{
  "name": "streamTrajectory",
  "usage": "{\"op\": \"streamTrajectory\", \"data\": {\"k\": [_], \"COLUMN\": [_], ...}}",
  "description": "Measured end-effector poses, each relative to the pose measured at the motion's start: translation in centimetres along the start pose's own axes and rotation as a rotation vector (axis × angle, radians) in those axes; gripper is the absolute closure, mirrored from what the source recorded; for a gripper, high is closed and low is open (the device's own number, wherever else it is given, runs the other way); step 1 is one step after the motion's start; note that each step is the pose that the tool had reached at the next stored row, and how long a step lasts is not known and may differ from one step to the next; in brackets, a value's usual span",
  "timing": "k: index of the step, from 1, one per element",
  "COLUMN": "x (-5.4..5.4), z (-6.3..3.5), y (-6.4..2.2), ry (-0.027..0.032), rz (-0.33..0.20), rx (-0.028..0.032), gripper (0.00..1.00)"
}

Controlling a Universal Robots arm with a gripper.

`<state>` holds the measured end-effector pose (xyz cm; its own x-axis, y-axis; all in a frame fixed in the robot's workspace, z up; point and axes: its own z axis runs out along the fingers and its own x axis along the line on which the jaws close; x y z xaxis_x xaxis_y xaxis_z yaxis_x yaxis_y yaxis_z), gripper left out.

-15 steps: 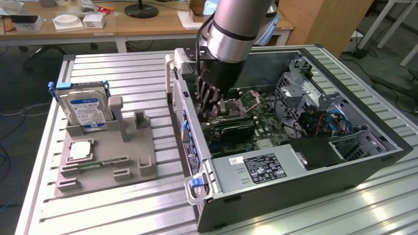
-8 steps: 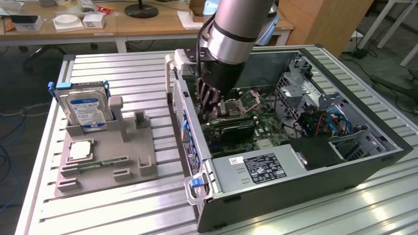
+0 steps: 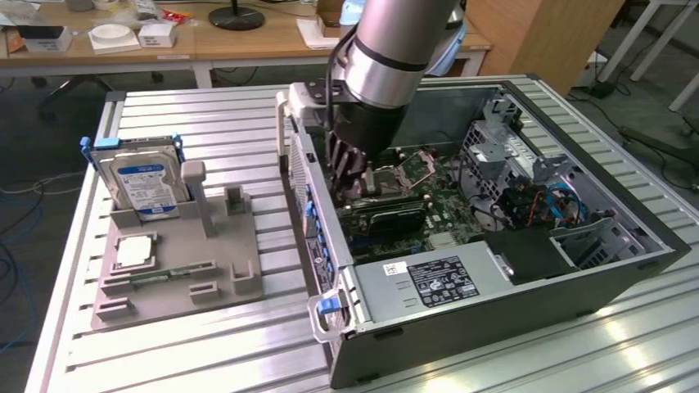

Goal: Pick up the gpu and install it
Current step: 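Press down on the gpu until it lock into place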

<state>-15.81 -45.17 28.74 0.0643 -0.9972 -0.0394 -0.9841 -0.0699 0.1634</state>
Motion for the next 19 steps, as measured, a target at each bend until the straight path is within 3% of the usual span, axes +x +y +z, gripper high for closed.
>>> {"op": "streamTrajectory", "data": {"k": [5, 8, 15, 19], "x": [0.0, 0.1, 0.1, 0.2], "z": [0.72, 0.84, 0.59, 0.51], "y": [-0.13, -0.63, -1.93, -2.41], "ry": [0.0003, -0.0001, -0.0017, -0.0022], "rz": [0.000, 0.000, 0.000, 0.001], "rx": [-0.0009, -0.0025, -0.0275, -0.0349], "gripper": [0.90, 0.90, 0.90, 0.90]}}
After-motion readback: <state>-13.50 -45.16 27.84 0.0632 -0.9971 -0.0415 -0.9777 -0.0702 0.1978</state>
